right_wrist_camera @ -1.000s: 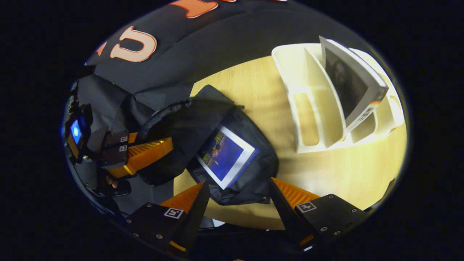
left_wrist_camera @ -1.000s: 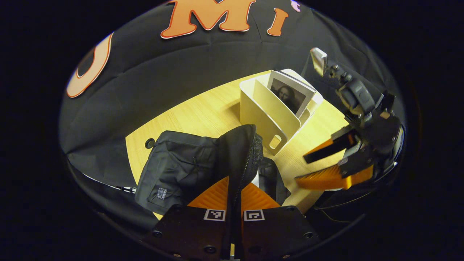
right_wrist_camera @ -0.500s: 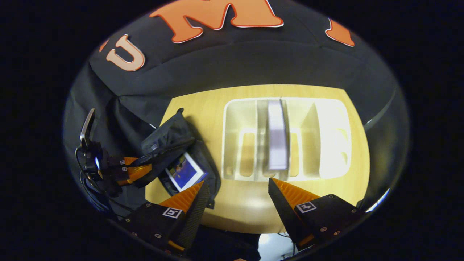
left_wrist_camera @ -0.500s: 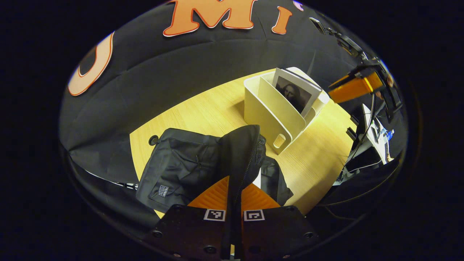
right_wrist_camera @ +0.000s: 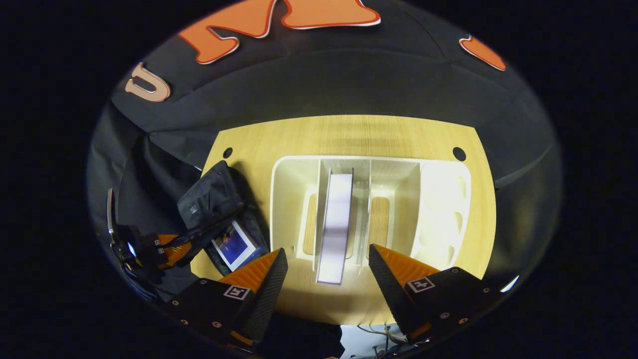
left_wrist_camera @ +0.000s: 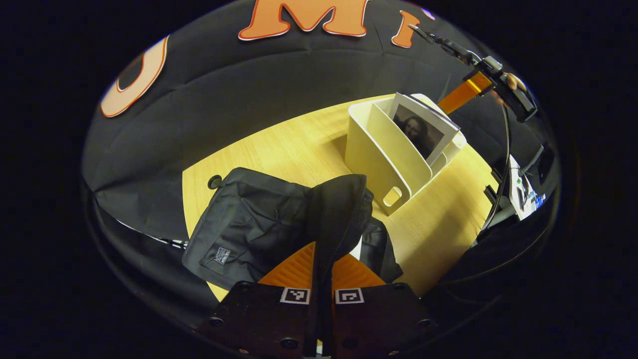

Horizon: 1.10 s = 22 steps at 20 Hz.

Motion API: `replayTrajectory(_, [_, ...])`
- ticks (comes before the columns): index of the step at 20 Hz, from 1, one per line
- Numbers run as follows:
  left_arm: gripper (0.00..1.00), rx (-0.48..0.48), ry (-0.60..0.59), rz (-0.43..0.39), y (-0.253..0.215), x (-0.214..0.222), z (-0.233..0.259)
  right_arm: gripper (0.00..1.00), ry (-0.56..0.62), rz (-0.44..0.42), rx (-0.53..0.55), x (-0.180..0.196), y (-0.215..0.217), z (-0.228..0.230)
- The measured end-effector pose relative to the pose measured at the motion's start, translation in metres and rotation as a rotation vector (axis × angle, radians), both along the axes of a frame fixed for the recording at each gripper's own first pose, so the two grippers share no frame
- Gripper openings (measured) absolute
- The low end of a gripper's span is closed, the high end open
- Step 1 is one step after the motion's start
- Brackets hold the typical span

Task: Open the schoolbag, grab two books from the bookshelf and put them into the schoolbag.

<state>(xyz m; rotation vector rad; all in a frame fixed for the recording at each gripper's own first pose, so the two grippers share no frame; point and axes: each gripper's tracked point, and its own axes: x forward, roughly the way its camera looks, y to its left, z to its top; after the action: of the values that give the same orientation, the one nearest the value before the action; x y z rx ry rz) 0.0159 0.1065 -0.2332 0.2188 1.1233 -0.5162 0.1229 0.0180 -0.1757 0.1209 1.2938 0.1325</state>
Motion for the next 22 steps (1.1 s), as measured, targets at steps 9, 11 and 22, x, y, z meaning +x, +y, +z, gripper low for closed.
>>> replayTrajectory(9, [0.05, 0.012, 0.034, 0.049, 0.002, -0.002, -0.007, 0.91, 0.108, 0.005, -0.041, 0.027, 0.005, -0.061])
replayTrajectory(11, [0.05, 0.015, 0.036, 0.052, 0.002, -0.001, -0.007, 0.80, 0.136, -0.004, -0.018, 0.025, 0.012, -0.067])
replayTrajectory(22, [0.05, -0.003, 0.013, 0.045, 0.008, -0.003, -0.005, 0.39, 0.152, -0.084, -0.107, 0.015, -0.007, -0.063])
